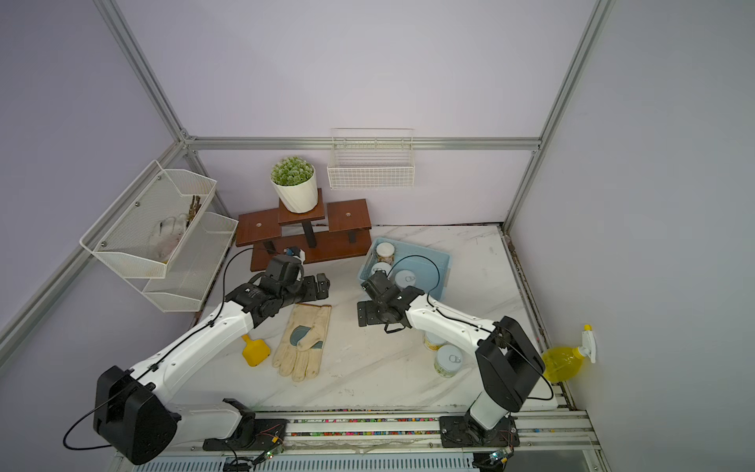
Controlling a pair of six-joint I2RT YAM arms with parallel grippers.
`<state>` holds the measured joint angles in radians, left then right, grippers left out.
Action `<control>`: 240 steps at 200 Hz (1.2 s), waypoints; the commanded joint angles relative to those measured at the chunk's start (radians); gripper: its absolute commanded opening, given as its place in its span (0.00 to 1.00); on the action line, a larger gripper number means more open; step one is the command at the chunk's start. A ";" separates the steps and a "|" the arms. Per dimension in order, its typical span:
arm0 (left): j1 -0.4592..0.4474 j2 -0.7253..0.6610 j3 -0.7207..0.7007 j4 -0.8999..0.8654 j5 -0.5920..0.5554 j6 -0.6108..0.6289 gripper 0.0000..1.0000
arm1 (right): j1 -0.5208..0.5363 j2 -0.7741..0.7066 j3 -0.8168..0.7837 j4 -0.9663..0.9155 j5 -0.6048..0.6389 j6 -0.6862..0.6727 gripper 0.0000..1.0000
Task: Put the canned food in the basket
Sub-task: Pick up the canned food from the center of the board.
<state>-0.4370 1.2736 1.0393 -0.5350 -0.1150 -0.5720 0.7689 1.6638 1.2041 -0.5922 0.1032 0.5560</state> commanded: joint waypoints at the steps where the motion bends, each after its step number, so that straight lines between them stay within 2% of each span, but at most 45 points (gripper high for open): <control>1: 0.056 -0.071 -0.062 0.054 0.068 -0.060 1.00 | 0.018 0.078 0.084 -0.079 0.067 0.015 0.99; 39: 0.135 -0.128 -0.122 0.052 0.102 -0.067 1.00 | 0.022 0.186 0.184 -0.152 0.120 0.039 0.99; 84: 0.168 -0.152 -0.117 0.034 0.105 -0.051 1.00 | 0.023 0.249 0.239 -0.162 0.093 0.028 0.99; 131: 0.227 -0.138 -0.161 0.051 0.209 -0.087 1.00 | 0.023 0.274 0.295 -0.202 0.127 0.046 0.99; 214: 0.231 -0.183 -0.216 0.040 0.220 -0.099 1.00 | 0.022 0.384 0.406 -0.261 0.141 0.039 0.99; 240: 0.231 -0.215 -0.239 0.040 0.221 -0.107 1.00 | 0.022 0.409 0.439 -0.282 0.138 0.036 0.93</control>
<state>-0.2104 1.1076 0.8177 -0.5129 0.0917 -0.6640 0.7876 2.0567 1.6047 -0.8322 0.2199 0.5869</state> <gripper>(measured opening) 0.998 0.954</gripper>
